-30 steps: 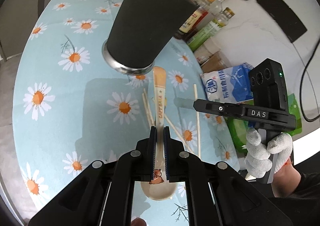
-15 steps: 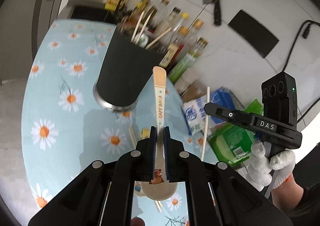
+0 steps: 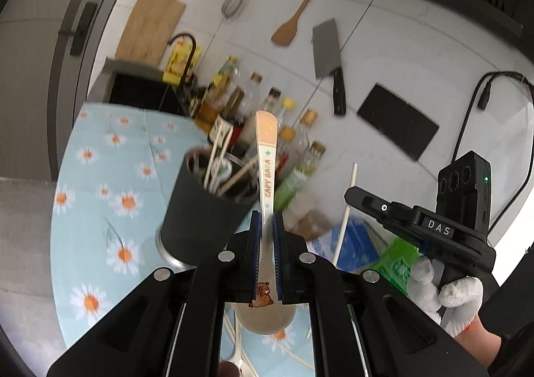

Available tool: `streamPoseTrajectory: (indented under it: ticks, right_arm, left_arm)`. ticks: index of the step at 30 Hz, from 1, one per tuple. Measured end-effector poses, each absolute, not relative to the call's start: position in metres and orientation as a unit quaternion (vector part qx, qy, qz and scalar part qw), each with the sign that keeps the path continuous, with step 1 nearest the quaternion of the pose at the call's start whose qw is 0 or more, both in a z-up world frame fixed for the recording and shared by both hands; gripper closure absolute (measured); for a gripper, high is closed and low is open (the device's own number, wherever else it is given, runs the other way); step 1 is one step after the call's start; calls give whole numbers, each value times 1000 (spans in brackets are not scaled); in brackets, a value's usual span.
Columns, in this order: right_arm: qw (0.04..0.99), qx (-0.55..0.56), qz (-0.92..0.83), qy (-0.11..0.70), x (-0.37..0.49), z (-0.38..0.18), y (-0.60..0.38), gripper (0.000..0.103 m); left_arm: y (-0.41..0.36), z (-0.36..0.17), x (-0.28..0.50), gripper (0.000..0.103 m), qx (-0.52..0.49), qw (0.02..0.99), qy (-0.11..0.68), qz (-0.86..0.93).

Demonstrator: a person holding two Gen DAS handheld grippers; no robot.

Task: Organize utensils
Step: 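Lift both held utensils and carry them over the black holder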

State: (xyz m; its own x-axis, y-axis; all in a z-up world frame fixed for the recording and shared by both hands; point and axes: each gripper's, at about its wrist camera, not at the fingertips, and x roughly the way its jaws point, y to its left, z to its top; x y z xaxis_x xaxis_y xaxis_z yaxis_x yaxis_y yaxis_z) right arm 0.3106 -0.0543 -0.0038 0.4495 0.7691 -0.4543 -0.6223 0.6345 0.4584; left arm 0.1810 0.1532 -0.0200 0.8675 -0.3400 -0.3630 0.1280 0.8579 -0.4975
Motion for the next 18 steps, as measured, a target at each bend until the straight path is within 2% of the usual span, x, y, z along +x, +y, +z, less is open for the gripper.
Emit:
streamPoseTrajectory:
  ticks: [18]
  right_arm:
    - [868,124,434,209,351,67,-23,97]
  left_arm:
    - [176,14,228,97,-240,950,151,-132]
